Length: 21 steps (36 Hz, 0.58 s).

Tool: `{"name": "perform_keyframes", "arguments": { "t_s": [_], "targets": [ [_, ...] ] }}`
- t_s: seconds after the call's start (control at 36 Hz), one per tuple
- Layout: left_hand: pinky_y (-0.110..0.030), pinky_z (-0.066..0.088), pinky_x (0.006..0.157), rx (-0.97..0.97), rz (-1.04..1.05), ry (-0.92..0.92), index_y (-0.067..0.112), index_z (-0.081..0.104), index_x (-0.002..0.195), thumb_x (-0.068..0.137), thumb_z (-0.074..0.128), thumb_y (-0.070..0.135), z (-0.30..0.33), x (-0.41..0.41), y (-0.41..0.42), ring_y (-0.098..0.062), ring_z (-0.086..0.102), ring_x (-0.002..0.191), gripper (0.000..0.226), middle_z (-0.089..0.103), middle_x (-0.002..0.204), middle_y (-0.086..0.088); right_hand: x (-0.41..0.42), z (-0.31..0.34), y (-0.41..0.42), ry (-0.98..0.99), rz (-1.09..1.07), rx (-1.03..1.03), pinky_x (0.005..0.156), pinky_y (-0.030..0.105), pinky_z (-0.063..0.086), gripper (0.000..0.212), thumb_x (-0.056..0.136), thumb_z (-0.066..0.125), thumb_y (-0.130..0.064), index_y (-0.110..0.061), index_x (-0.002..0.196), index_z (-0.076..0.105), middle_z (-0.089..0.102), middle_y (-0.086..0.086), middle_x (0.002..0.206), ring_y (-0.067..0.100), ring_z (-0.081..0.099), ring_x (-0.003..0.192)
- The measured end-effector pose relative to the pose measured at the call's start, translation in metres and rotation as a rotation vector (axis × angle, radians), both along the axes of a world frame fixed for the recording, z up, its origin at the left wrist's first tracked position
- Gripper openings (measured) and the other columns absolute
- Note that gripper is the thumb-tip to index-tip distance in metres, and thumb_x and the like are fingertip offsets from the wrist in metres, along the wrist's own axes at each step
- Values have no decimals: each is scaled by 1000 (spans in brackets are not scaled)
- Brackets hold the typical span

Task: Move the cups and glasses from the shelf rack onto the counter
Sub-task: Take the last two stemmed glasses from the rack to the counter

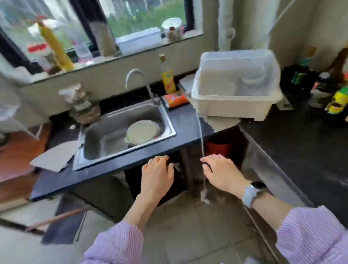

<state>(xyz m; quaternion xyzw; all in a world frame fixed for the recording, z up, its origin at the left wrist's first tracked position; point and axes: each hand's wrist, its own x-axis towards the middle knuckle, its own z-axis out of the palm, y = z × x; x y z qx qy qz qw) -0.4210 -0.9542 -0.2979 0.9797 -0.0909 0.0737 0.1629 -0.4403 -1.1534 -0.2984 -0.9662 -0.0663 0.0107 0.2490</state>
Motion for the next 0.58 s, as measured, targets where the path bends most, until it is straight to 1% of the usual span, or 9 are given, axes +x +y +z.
{"name": "perform_keyframes", "arguments": {
  "t_s": [0.14, 0.22, 0.28, 0.36, 0.44, 0.58],
  "targets": [
    [-42, 45, 88, -18, 268, -9, 14, 56, 117, 92, 45, 27, 20, -21, 137, -30, 56, 108, 31, 63, 116, -9, 31, 23, 135, -33, 265, -2, 101, 40, 40, 35, 92, 42, -26, -16, 123, 55, 60, 6, 127, 26, 51, 118],
    [-41, 46, 90, -69, 385, -46, 12, 57, 118, 91, 48, 26, 28, -30, 204, -29, 58, 108, 31, 64, 116, -10, 46, 31, 205, -30, 389, -9, 103, 40, 39, 35, 92, 42, -27, -15, 122, 56, 60, 5, 126, 24, 50, 120],
    [-41, 47, 92, -108, 471, -74, 11, 58, 119, 91, 50, 25, 34, -32, 244, -28, 59, 108, 32, 64, 117, -10, 57, 36, 249, -36, 462, -15, 99, 43, 41, 32, 92, 42, -27, -14, 117, 58, 62, 7, 122, 27, 51, 117],
    [-41, 47, 94, -166, 572, -105, 9, 57, 120, 91, 50, 23, 41, -30, 297, -29, 58, 109, 34, 64, 119, -12, 76, 44, 311, -63, 559, -7, 97, 40, 41, 33, 91, 43, -25, -13, 118, 58, 63, 9, 121, 30, 52, 116],
    [-38, 45, 93, -159, 654, -131, 9, 57, 122, 91, 51, 22, 48, -17, 349, -28, 59, 109, 34, 63, 121, -11, 100, 50, 368, -101, 634, 3, 96, 41, 43, 33, 91, 43, -24, -15, 118, 58, 63, 9, 120, 30, 53, 113],
    [-37, 44, 91, -162, 739, -158, 11, 58, 118, 90, 50, 20, 62, 23, 427, -28, 59, 107, 31, 64, 117, -12, 153, 58, 457, -130, 699, 60, 98, 42, 41, 34, 92, 42, -24, -15, 121, 55, 60, 8, 126, 28, 51, 118]
  ]
}}
